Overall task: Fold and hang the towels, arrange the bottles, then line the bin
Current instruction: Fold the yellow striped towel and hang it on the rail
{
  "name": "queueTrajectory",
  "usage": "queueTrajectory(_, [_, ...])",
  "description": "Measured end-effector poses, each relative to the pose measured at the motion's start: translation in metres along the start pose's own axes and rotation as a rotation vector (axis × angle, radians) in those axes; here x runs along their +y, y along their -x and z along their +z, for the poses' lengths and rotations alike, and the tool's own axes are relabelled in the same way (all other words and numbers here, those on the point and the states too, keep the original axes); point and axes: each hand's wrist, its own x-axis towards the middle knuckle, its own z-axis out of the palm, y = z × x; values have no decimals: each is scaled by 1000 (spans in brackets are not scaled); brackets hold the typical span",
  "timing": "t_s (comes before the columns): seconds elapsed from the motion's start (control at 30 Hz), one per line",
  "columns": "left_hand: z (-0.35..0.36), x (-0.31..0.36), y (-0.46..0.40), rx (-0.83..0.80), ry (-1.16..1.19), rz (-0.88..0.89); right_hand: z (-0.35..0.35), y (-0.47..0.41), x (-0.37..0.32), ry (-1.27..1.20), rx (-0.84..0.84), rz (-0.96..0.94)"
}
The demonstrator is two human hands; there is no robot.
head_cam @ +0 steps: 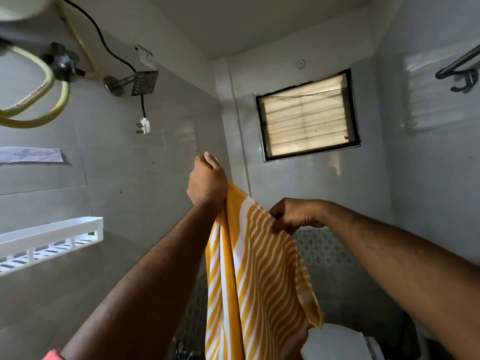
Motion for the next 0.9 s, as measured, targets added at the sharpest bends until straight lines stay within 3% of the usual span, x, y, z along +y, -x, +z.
queueTrajectory(0.2, [-16, -17, -15, 53, -37, -56, 13, -10, 7, -76, -23, -59])
queueTrajectory(0.4, [-47, -43, -45, 144, -57, -150, 18, -18, 4, -410, 192, -248])
queueTrajectory(0.57, [-63, -55, -53, 181, -66, -171, 23, -23, -9, -341, 219, -301])
queueTrajectory(0.9, [-69, -70, -55, 197, -104, -169, 34, -33, -19, -148, 155, -199])
